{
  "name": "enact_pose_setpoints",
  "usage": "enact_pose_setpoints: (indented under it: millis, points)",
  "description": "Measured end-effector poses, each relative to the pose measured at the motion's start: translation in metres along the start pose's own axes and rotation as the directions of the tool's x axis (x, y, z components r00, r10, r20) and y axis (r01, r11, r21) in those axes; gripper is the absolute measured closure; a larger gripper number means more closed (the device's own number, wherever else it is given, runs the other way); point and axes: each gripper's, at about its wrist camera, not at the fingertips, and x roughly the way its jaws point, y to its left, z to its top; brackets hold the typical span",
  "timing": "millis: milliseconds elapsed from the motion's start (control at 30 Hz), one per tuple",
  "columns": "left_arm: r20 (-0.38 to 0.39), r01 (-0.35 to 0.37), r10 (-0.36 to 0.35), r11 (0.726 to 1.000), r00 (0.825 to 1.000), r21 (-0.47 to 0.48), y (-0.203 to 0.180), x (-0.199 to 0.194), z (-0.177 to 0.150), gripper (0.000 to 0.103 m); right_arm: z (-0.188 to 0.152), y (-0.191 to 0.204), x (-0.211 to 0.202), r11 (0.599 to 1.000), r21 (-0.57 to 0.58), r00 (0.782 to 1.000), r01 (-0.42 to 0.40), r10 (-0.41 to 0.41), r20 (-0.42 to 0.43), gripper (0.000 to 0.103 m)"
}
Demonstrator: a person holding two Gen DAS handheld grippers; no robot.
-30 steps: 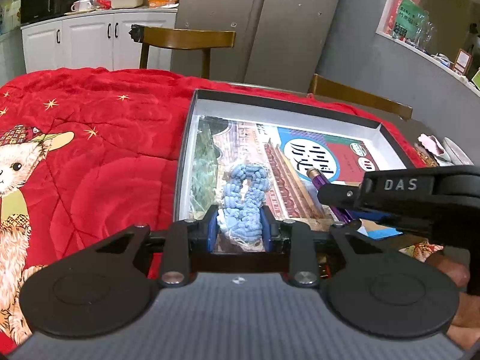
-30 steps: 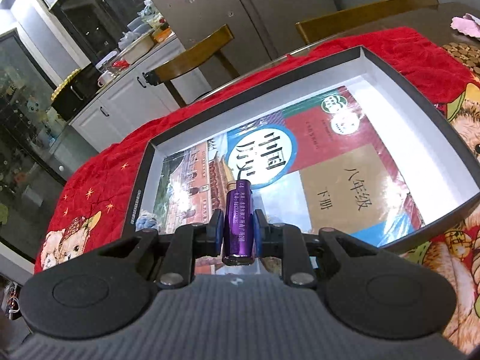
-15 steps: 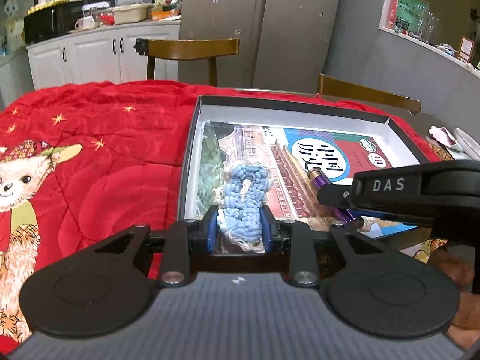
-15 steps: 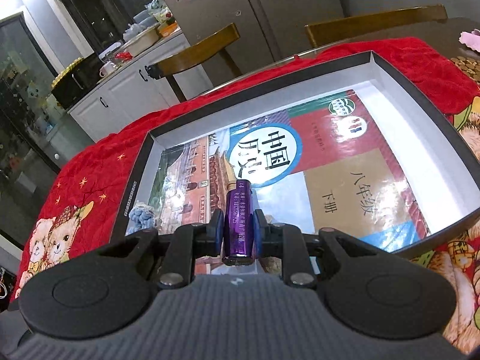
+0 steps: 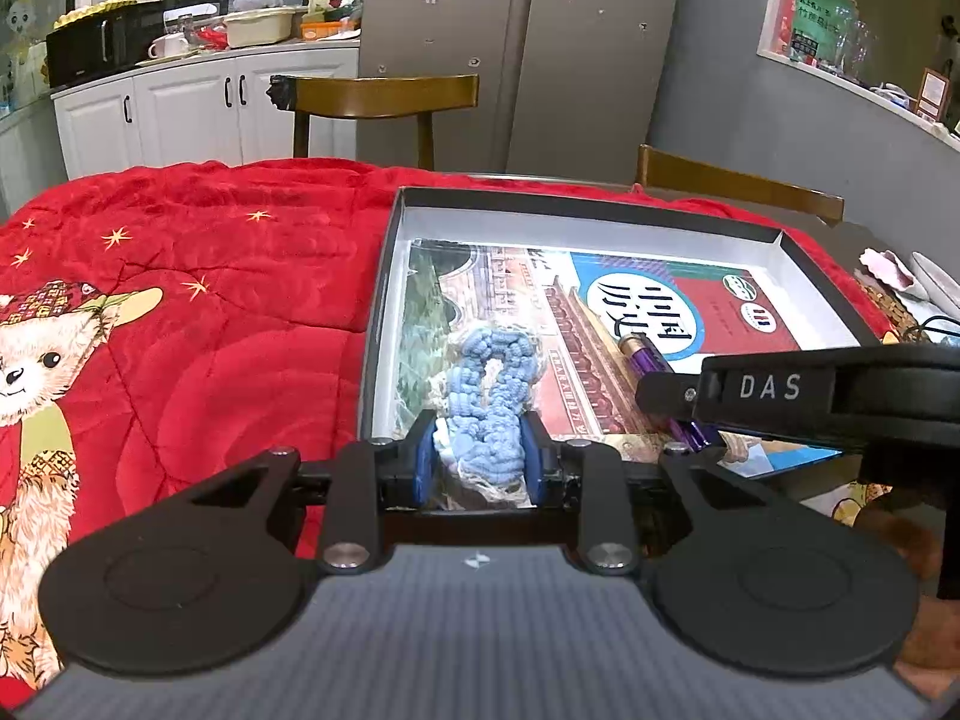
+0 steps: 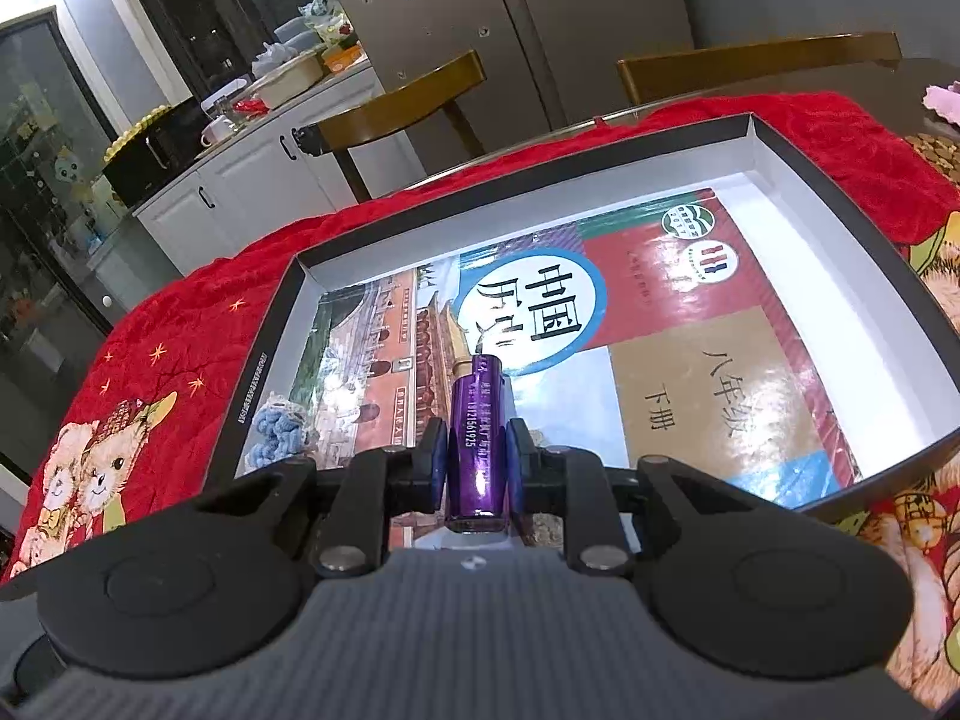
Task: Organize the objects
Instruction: 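Lower the blue ring and purple tube into the box and open both grippers, then lift both open grippers out of the box and move back toward the items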
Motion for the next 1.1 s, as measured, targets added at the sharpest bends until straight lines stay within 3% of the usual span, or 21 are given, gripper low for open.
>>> enact_pose_setpoints:
  millis: [333,433,467,500,533,600,833,1100]
  points:
    - [0.011,-0.006,0.006,1.000,1.000,0.027,-0.003,0.000,-0.003,0.069,-0.001,0.000,0.000,1.000,-0.018,1.000,0.001,-0.001,0.017,0.079]
    - [0.004,0.002,-0.002,1.000,1.000,0.020,-0.001,0.000,-0.001,0.068,-0.001,-0.001,-0.001,1.000,-0.020,0.999,-0.023,0.023,0.022,0.074]
    - [0.000,0.005,-0.005,1.000,1.000,0.018,0.000,0.000,-0.001,0.067,-0.001,-0.002,-0.001,0.999,-0.017,0.999,-0.030,0.031,0.022,0.071]
    - [-0.003,0.010,-0.010,1.000,1.000,0.017,0.000,0.000,0.000,0.065,0.000,-0.003,-0.002,0.999,-0.011,0.999,-0.045,0.045,0.024,0.055]
    - [-0.004,0.016,-0.015,1.000,1.000,0.017,0.001,0.000,0.000,0.064,0.000,-0.003,-0.003,0.998,-0.005,0.997,-0.066,0.066,0.027,0.047]
    - [-0.003,0.024,-0.024,1.000,1.000,0.016,0.001,-0.001,0.001,0.058,0.001,-0.003,-0.006,0.995,0.000,0.995,-0.098,0.098,0.035,0.039]
    - [0.019,0.071,-0.072,0.997,0.997,0.024,0.005,-0.012,0.010,0.054,0.011,-0.003,-0.028,0.990,-0.003,0.984,-0.144,0.144,0.102,0.024]
    - [0.148,0.101,-0.109,0.993,0.983,0.067,0.005,-0.049,0.024,0.043,0.025,0.005,-0.087,0.979,-0.056,0.944,-0.194,0.202,0.260,0.011]
